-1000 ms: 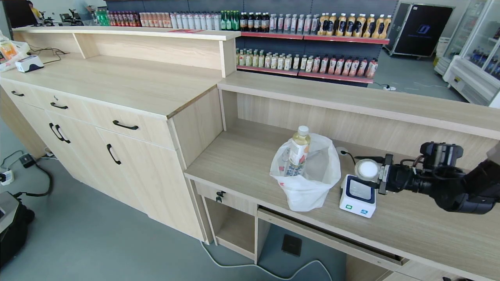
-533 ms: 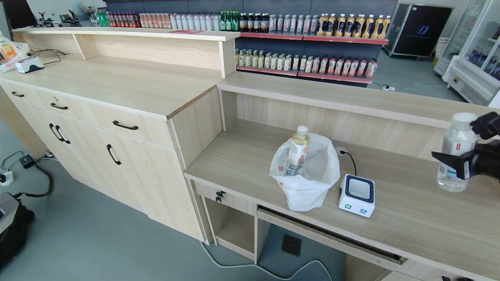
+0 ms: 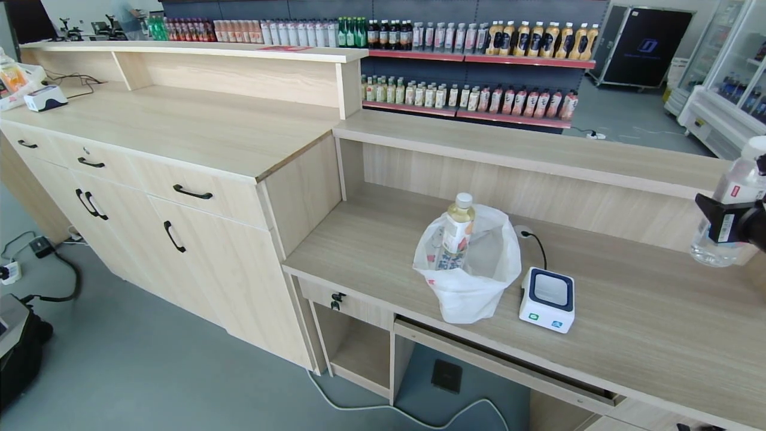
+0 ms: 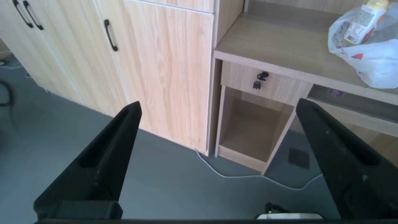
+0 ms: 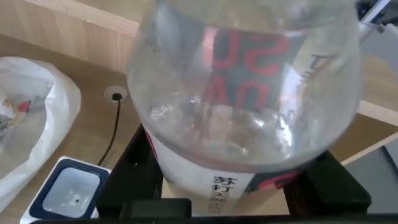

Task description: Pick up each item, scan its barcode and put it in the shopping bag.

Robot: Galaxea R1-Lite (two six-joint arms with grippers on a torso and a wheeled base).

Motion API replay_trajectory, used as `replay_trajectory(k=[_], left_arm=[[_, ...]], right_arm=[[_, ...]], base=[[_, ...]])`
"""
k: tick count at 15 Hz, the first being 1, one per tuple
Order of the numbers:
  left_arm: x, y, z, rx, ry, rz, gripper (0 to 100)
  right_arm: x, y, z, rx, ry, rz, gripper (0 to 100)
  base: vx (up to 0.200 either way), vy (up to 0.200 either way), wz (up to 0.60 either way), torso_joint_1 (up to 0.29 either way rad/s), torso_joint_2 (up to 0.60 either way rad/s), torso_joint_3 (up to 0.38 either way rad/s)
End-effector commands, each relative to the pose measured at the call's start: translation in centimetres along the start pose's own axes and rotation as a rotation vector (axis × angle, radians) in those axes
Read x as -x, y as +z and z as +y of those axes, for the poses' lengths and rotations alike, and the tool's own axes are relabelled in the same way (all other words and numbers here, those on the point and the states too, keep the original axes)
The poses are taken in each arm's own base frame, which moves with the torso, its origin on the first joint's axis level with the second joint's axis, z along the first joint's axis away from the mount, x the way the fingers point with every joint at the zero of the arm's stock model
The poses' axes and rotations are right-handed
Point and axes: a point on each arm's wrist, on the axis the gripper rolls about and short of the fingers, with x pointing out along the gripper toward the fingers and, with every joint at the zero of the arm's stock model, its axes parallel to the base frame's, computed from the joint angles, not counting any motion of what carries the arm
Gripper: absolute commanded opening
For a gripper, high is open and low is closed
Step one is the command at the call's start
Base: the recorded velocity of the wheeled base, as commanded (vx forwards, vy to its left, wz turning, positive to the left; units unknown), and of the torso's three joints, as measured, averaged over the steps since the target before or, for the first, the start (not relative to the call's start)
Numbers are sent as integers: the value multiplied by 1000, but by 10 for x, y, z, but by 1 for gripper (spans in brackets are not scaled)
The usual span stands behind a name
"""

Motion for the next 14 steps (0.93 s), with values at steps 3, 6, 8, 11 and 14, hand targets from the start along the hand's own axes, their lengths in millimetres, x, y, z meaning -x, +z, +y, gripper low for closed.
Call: replay_trajectory(k=[3, 6, 8, 11, 14], left_arm=[[0, 0, 0, 0, 0, 0, 100], [0, 0, 0, 0, 0, 0, 100], [0, 0, 0, 0, 0, 0, 100], [0, 0, 0, 0, 0, 0, 100], [0, 0, 0, 0, 0, 0, 100]], right_arm=[[-11, -1, 43, -9, -17, -15, 0], [-8, -1, 71, 0, 80, -4, 0], [-6, 1, 87, 23, 156, 3, 0], [-10, -2, 113, 36, 240, 31, 0], [-23, -22, 132, 39, 289, 81, 0]], base=[[0, 0, 0, 0, 0, 0], [0, 0, 0, 0, 0, 0], [0, 0, 300, -4, 4, 1], [0, 0, 600, -4, 2, 2], [0, 0, 400, 6, 6, 0]])
